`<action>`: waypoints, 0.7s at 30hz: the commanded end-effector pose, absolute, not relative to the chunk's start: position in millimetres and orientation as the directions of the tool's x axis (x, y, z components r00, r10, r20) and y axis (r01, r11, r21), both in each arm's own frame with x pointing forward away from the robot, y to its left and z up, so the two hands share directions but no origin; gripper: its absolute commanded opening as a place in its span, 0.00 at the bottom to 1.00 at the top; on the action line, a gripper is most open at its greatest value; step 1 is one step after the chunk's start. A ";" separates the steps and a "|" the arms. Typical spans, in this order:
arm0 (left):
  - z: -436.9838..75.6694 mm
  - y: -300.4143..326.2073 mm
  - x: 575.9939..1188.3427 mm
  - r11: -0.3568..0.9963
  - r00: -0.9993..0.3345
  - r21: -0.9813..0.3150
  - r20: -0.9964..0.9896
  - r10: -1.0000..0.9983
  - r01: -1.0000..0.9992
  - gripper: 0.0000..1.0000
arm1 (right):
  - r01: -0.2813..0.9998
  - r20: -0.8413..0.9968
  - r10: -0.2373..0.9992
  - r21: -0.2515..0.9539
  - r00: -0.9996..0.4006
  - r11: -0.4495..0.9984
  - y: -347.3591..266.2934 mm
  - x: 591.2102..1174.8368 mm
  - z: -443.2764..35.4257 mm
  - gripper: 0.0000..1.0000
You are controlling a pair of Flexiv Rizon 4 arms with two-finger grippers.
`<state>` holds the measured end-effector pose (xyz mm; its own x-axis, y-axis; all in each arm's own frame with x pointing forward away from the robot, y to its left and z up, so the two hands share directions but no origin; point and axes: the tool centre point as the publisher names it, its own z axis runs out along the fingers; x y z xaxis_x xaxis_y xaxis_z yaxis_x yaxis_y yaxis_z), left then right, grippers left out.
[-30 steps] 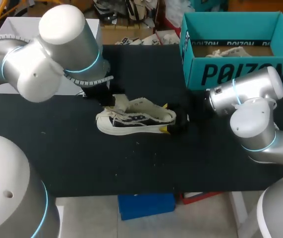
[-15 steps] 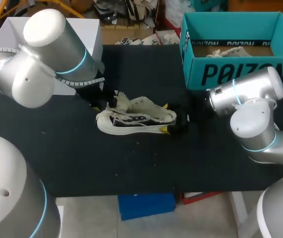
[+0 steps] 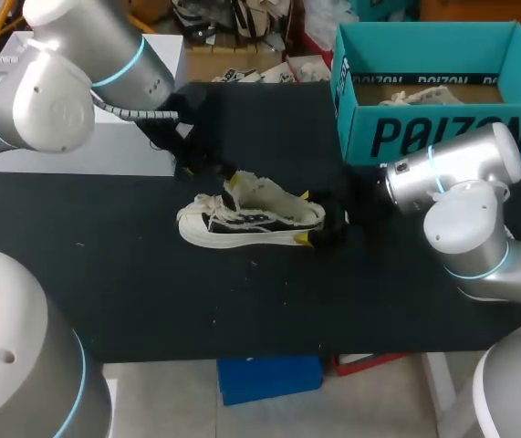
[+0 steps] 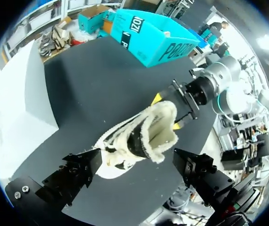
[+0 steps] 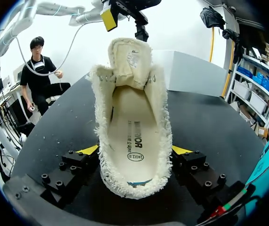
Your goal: Take the shoe out of the shoebox, open the shoe tongue, remove and reinsert the insole, then place the shoe into the shoebox
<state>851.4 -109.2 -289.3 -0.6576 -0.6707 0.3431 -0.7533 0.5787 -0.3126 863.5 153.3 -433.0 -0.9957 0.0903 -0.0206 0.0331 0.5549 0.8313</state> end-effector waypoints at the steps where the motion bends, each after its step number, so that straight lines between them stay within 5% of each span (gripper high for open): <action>1: -281.2 -123.7 866.9 0.914 -0.901 -0.256 0.384 -0.202 -0.314 1.00 | 0.035 -0.020 0.092 0.830 -0.996 0.557 154.1 863.6 -434.6 0.00; 4: -278.0 -134.2 874.2 0.955 -0.923 -0.229 0.375 -0.089 -0.186 0.96 | 0.035 -0.020 0.092 0.830 -0.996 0.557 154.1 863.6 -434.6 0.00; 5: -276.9 -138.3 877.1 0.962 -0.924 -0.223 0.376 -0.061 -0.155 0.62 | 0.035 -0.020 0.092 0.830 -0.996 0.557 154.1 863.6 -434.6 0.00; 7: -276.5 -146.2 881.6 0.974 -0.932 -0.205 0.361 -0.015 -0.095 0.13 | 0.035 -0.020 0.092 0.830 -0.996 0.557 154.1 863.6 -434.6 0.00; 8: -276.7 -149.6 883.0 0.978 -0.934 -0.199 0.357 0.009 -0.067 0.00 | 0.035 -0.020 0.092 0.830 -0.996 0.557 154.1 863.6 -434.6 0.00; 21: -277.9 -180.8 876.9 0.978 -0.909 -0.133 0.367 0.198 0.159 0.00 | 0.035 -0.020 0.092 0.830 -0.996 0.557 154.1 863.6 -434.6 0.00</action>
